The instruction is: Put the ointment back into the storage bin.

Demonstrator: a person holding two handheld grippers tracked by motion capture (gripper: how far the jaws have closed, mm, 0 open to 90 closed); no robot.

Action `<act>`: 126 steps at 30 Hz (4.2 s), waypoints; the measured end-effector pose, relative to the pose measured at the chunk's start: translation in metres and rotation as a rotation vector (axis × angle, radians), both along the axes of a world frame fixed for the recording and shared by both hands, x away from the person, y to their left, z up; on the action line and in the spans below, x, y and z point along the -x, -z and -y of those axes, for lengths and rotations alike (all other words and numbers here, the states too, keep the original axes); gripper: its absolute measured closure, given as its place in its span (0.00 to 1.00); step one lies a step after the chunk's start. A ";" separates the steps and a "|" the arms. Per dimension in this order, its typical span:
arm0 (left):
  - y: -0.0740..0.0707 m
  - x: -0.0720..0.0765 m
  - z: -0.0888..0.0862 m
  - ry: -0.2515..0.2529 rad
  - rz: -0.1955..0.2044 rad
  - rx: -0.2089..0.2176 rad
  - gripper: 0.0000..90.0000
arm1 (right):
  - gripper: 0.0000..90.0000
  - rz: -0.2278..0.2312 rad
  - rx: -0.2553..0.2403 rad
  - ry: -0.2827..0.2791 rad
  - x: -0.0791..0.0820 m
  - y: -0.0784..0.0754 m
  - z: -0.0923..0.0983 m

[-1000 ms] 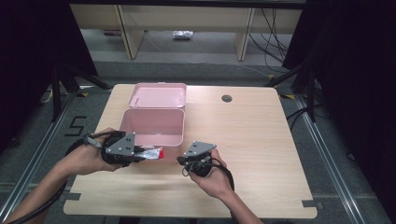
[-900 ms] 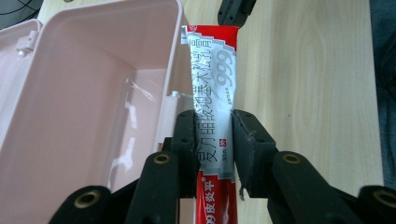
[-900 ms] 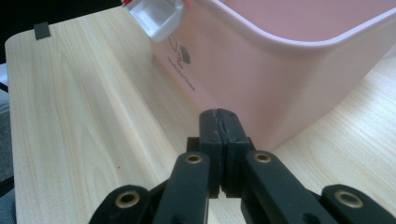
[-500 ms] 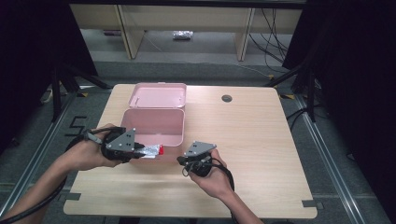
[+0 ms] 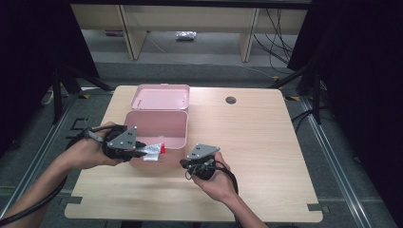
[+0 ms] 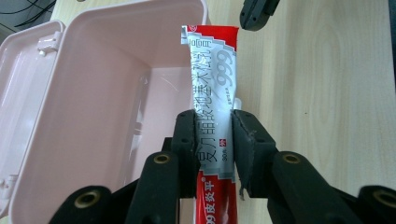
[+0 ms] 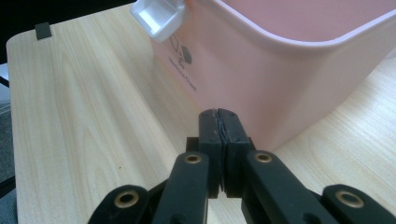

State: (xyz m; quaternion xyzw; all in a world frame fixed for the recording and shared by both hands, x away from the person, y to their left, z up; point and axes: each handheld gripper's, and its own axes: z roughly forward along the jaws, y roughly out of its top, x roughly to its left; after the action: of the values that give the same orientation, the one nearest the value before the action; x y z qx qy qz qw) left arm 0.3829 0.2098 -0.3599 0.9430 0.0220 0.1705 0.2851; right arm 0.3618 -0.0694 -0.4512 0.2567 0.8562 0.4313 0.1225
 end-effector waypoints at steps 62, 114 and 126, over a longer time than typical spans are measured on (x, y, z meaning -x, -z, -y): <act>0.002 -0.050 0.006 0.016 -0.017 -0.073 0.79 | 0.99 0.001 -0.001 0.009 0.000 0.002 0.004; 0.023 -0.070 0.016 0.009 -0.097 -0.099 0.79 | 0.98 -0.009 -0.001 0.015 0.001 0.005 0.007; 0.026 -0.075 0.017 0.003 -0.116 -0.101 0.79 | 0.98 -0.012 -0.002 0.019 0.001 0.005 0.007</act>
State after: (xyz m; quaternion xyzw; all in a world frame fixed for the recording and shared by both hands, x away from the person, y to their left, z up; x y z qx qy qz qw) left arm 0.4580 0.1929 -0.3863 0.9645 0.0286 0.1159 0.2356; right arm 0.3612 -0.0763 -0.4559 0.2677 0.8539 0.4296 0.1210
